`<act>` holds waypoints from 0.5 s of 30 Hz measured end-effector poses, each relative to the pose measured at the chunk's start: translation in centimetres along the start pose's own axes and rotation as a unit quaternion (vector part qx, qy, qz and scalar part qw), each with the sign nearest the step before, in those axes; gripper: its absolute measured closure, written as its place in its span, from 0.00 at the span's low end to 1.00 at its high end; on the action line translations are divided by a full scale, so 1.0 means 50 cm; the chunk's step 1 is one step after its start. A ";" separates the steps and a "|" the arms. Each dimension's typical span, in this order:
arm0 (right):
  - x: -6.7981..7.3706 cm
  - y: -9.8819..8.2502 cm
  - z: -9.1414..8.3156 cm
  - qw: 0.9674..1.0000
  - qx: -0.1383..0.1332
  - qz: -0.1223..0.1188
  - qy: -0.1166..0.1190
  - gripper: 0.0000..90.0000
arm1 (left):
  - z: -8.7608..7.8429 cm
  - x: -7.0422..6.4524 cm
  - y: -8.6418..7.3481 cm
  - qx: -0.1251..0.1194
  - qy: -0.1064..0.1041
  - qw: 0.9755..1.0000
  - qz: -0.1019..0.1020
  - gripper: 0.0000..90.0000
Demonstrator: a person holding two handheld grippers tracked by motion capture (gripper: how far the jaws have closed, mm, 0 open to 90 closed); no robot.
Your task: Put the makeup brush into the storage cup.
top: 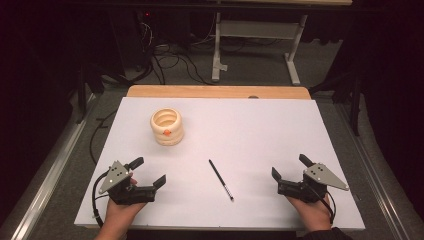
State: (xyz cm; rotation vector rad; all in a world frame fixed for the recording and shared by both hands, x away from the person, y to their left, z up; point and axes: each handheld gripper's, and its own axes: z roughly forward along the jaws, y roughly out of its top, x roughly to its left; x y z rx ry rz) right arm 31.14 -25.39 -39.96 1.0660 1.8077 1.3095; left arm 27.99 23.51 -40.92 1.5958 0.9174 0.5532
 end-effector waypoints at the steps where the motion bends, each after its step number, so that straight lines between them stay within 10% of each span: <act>1: 0.000 0.000 0.000 1.000 0.000 0.000 0.000 0.01 | 0.000 0.000 0.000 0.000 0.000 1.000 0.000 0.01; 15: -0.008 -0.002 -0.001 1.000 -0.005 0.007 -0.007 0.01 | 0.000 -0.001 0.000 -0.002 0.001 1.000 0.001 0.01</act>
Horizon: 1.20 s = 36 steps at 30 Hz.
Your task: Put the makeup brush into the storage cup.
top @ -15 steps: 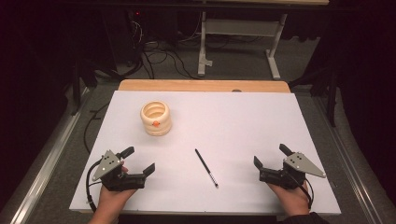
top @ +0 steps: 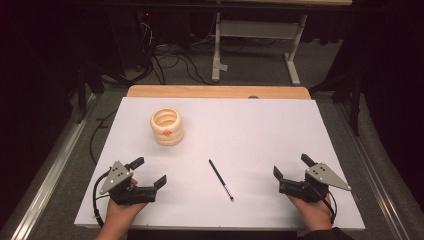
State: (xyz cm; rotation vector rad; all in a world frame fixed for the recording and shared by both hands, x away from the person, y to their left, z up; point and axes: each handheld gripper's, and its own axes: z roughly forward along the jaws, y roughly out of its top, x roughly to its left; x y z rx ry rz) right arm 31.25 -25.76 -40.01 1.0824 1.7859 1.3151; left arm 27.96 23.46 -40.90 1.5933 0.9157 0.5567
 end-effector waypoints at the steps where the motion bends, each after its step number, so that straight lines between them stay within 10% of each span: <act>1: 0.000 0.000 0.000 1.000 0.000 -0.001 0.000 0.01 | -0.001 0.000 0.001 -0.002 0.001 1.000 0.000 0.01; 36: 0.014 0.005 0.010 0.999 0.041 -0.026 -0.005 0.02 | 0.004 0.000 -0.001 0.002 -0.002 1.000 -0.001 0.01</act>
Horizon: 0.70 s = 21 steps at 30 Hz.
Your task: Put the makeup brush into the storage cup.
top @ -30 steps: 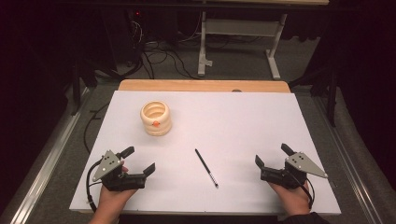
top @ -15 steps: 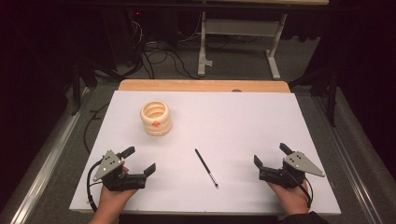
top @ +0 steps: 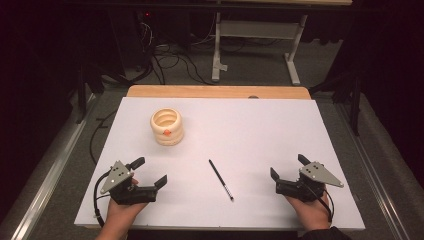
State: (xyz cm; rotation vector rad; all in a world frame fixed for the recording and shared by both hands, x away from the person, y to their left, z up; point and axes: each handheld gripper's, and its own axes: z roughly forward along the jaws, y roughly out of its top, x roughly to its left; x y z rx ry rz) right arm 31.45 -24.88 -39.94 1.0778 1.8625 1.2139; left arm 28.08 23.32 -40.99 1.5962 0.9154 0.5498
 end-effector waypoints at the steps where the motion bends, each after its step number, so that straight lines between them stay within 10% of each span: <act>1: 0.001 0.000 0.001 1.000 0.006 0.001 0.000 0.02 | 0.000 0.000 0.000 0.000 0.000 1.000 0.000 0.01; 21: 0.000 -0.007 0.016 0.998 0.058 -0.006 -0.004 0.03 | 0.002 -0.002 0.000 0.001 -0.002 1.000 0.002 0.01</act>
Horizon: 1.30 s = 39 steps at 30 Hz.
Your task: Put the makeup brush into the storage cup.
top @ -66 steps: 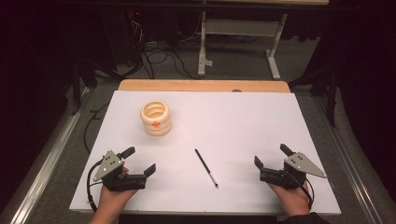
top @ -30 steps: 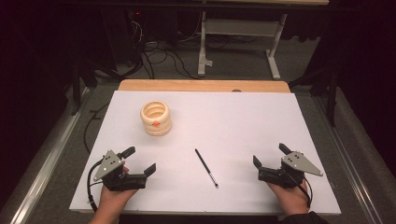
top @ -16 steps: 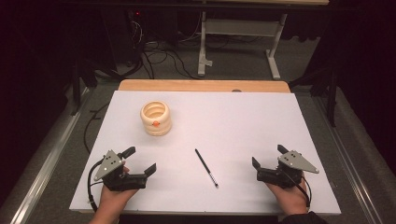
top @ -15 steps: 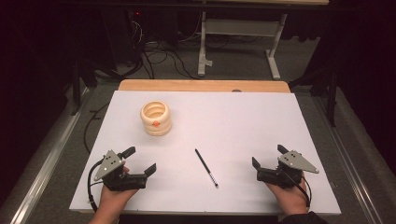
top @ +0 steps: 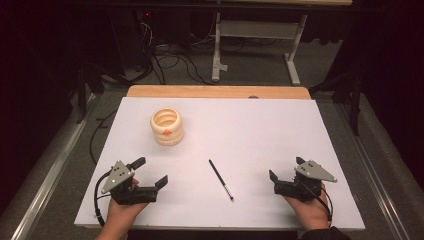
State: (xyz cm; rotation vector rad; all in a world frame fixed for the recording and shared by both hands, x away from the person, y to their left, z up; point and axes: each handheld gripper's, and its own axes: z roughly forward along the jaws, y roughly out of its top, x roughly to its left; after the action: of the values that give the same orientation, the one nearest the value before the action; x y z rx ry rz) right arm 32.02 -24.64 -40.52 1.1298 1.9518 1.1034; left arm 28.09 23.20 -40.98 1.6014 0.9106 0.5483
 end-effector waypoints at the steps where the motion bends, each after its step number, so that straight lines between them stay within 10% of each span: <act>1: 0.000 0.000 0.001 1.000 0.002 -0.001 0.001 0.03 | 0.000 -0.001 0.000 -0.001 0.000 1.000 0.000 0.01; 39: 0.000 -0.013 0.032 0.994 0.106 0.003 -0.008 0.03 | -0.002 -0.009 0.000 0.000 -0.010 1.000 0.007 0.01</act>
State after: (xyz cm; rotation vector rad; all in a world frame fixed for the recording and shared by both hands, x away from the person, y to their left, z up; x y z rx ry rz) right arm 33.09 -24.25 -41.84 1.2510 2.0923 0.9030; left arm 27.78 22.91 -40.90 1.6104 0.8856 0.5416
